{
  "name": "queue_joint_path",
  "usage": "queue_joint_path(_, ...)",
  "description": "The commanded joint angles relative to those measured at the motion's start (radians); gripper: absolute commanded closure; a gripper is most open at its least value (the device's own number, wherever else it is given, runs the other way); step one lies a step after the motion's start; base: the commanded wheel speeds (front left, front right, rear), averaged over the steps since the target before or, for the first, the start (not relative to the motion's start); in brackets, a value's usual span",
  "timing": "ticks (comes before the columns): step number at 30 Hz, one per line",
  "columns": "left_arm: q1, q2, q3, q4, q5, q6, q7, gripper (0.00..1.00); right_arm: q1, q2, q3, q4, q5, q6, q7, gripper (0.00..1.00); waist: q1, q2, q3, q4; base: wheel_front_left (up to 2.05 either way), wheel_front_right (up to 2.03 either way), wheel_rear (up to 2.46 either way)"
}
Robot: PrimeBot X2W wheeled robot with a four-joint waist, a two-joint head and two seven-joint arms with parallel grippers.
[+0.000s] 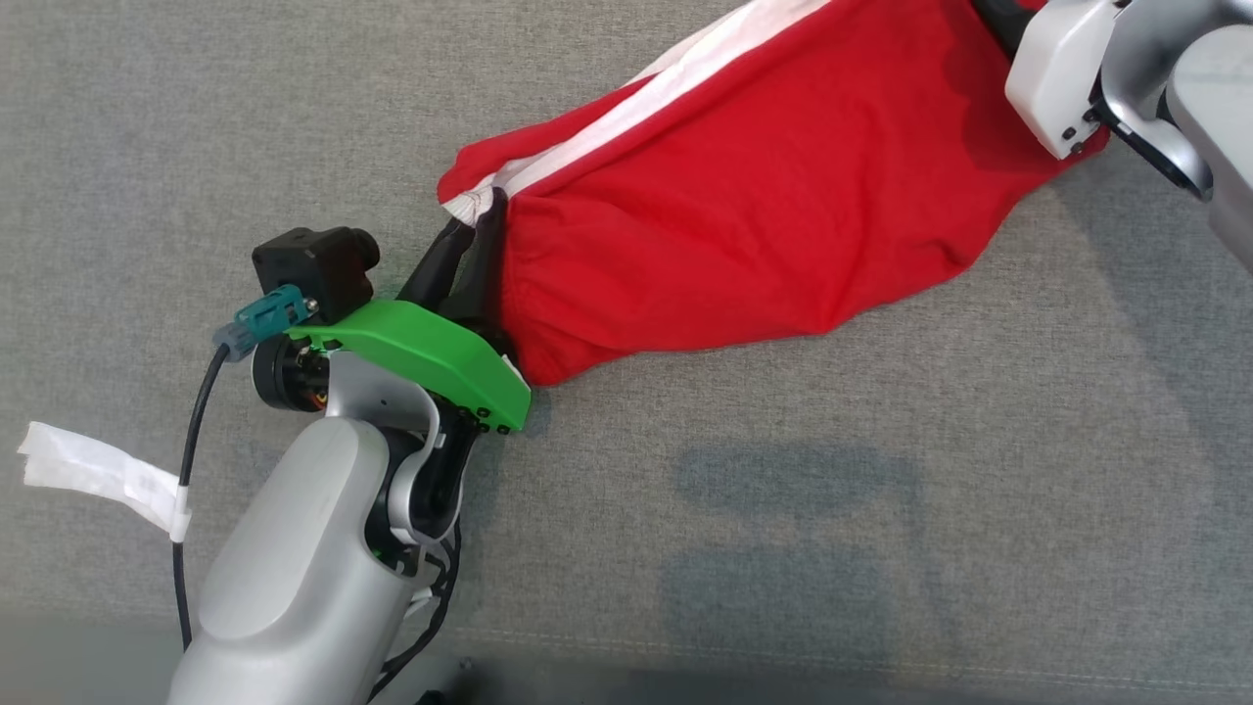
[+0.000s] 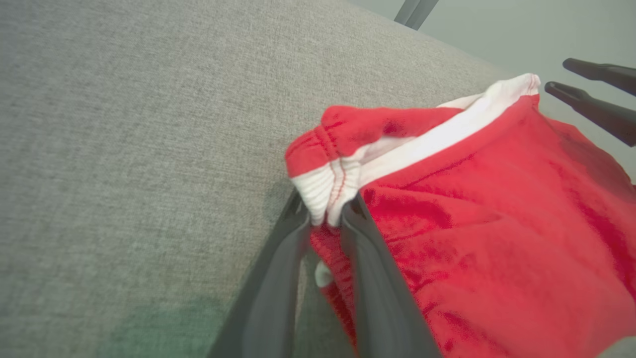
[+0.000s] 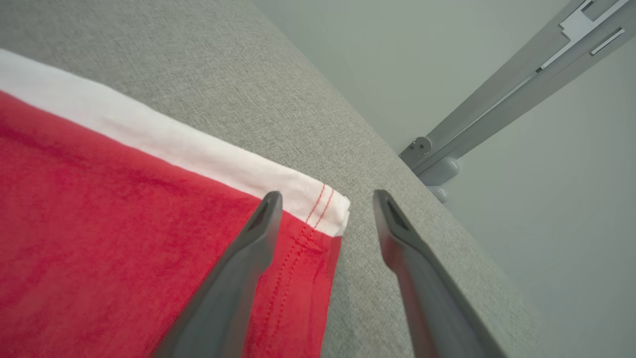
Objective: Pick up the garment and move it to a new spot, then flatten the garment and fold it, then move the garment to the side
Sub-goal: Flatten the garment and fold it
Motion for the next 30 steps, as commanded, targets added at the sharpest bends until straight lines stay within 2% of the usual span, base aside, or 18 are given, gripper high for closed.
queue_joint_path(1,-0.012,0.005,0.001,0.003,-0.006,0.002,-0.003,0.0,-0.014,0.001,-0.003,0.016,0.008,-0.002,-0.018,0.0,0.0,0.0087,0.0,-0.01,0.0,0.0,0.0)
queue_joint_path(5,0.015,0.016,0.003,0.003,0.001,0.004,-0.017,0.0,0.01,0.015,-0.047,0.052,0.057,-0.002,-0.064,0.0,0.0,0.0087,-0.03,-0.022,0.0,0.0,0.0)
queue_joint_path(7,0.037,0.033,0.008,-0.004,0.012,0.02,-0.028,0.0,0.023,0.034,-0.077,0.054,0.088,-0.002,-0.076,0.0,0.0,0.0087,-0.05,-0.038,0.0,0.0,0.0)
queue_joint_path(13,0.094,0.08,0.012,-0.085,0.065,0.06,-0.071,0.0,0.041,0.032,-0.12,0.012,0.12,-0.002,-0.056,0.0,0.0,0.0087,-0.08,-0.073,0.0,0.0,0.0)
queue_joint_path(21,0.208,0.166,-0.02,-0.238,0.252,0.138,-0.22,0.0,0.161,0.032,-0.181,0.017,0.187,-0.002,0.07,0.0,0.0,0.0087,-0.115,-0.068,0.0,0.0,0.0)
queue_joint_path(25,0.239,0.162,-0.028,-0.264,0.304,0.168,-0.257,0.0,0.206,0.048,-0.221,0.046,0.205,-0.002,0.116,0.0,0.0,0.0087,-0.088,-0.039,0.0,0.0,0.0)
queue_joint_path(30,0.254,0.122,-0.024,-0.252,0.318,0.156,-0.276,0.0,0.235,0.087,-0.269,0.11,0.213,-0.002,0.157,0.0,0.0,0.0087,-0.06,0.005,0.0,0.0,0.0)
